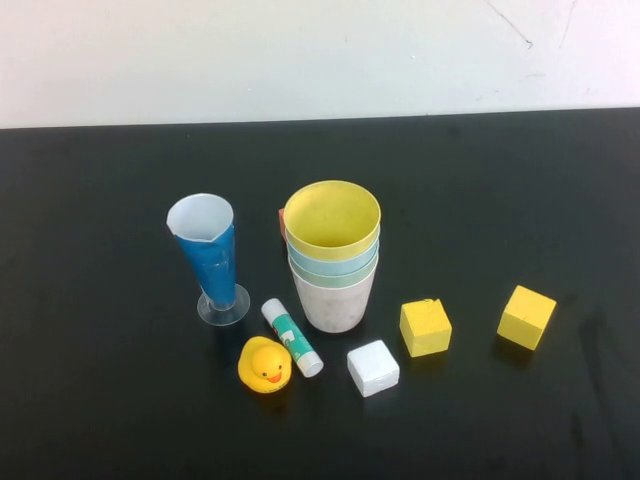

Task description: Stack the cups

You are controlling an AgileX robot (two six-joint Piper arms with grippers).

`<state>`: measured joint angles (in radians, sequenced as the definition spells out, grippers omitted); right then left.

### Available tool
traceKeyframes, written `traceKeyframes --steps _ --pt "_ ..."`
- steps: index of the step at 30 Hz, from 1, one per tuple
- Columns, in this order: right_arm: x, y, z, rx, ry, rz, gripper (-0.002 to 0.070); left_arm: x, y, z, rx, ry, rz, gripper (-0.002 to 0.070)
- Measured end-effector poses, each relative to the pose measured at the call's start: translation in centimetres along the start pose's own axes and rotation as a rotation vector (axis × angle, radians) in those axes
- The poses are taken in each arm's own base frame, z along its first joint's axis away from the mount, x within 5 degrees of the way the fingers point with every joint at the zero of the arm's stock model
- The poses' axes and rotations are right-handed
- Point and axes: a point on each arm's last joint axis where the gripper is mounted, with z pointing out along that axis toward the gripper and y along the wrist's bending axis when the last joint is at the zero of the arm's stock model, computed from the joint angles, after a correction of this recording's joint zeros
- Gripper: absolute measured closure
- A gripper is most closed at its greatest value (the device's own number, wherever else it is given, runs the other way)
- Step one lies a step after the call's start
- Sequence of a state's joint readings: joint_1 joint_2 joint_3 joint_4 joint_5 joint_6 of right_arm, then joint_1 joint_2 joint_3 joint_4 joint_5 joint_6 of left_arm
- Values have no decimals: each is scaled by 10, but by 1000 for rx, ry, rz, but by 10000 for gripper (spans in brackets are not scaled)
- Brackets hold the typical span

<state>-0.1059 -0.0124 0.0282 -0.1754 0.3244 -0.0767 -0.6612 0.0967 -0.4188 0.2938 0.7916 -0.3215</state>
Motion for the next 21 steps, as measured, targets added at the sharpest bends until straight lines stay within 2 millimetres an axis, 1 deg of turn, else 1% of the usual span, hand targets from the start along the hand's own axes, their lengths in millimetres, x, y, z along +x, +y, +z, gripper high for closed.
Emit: traceKeyframes --steps 5,21 --pt "-1 3 0 -57 -8 -31 678 0 0 0 0 0 0 676" --pt "0 2 0 -50 -1 -55 678 0 0 0 0 0 0 677"
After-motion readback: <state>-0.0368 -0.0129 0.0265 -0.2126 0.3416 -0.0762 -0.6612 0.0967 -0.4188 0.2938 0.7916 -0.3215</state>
